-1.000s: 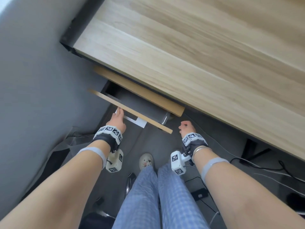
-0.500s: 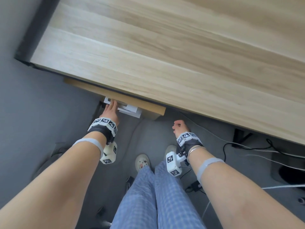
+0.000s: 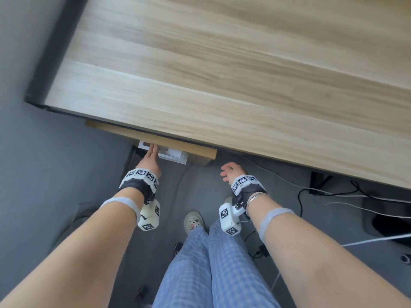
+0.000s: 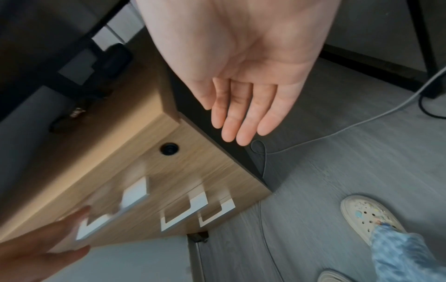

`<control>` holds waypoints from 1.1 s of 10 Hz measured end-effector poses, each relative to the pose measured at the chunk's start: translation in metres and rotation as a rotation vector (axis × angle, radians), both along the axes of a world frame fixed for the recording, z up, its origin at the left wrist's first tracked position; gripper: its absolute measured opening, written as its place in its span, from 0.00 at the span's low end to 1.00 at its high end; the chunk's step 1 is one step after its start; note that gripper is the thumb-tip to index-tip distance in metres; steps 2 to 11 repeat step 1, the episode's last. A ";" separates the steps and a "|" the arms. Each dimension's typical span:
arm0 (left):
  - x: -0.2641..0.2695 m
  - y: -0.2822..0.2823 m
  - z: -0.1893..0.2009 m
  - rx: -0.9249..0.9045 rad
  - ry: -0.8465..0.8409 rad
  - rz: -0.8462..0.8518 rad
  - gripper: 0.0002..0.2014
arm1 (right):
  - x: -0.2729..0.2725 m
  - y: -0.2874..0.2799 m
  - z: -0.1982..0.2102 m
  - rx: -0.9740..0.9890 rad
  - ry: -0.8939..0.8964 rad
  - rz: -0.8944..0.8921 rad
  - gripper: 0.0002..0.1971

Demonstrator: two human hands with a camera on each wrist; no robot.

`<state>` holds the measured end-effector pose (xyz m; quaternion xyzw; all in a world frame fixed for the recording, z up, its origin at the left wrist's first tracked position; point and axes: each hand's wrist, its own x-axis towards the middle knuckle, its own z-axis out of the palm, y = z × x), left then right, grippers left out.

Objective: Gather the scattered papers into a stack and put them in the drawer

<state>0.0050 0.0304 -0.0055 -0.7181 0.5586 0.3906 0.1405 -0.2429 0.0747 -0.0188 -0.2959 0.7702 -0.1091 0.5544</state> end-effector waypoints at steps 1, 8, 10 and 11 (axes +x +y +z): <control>-0.008 0.000 0.016 0.071 0.003 -0.029 0.35 | 0.005 -0.003 0.017 0.020 -0.030 0.050 0.13; -0.008 0.000 0.016 0.071 0.003 -0.029 0.35 | 0.005 -0.003 0.017 0.020 -0.030 0.050 0.13; -0.008 0.000 0.016 0.071 0.003 -0.029 0.35 | 0.005 -0.003 0.017 0.020 -0.030 0.050 0.13; -0.008 0.000 0.016 0.071 0.003 -0.029 0.35 | 0.005 -0.003 0.017 0.020 -0.030 0.050 0.13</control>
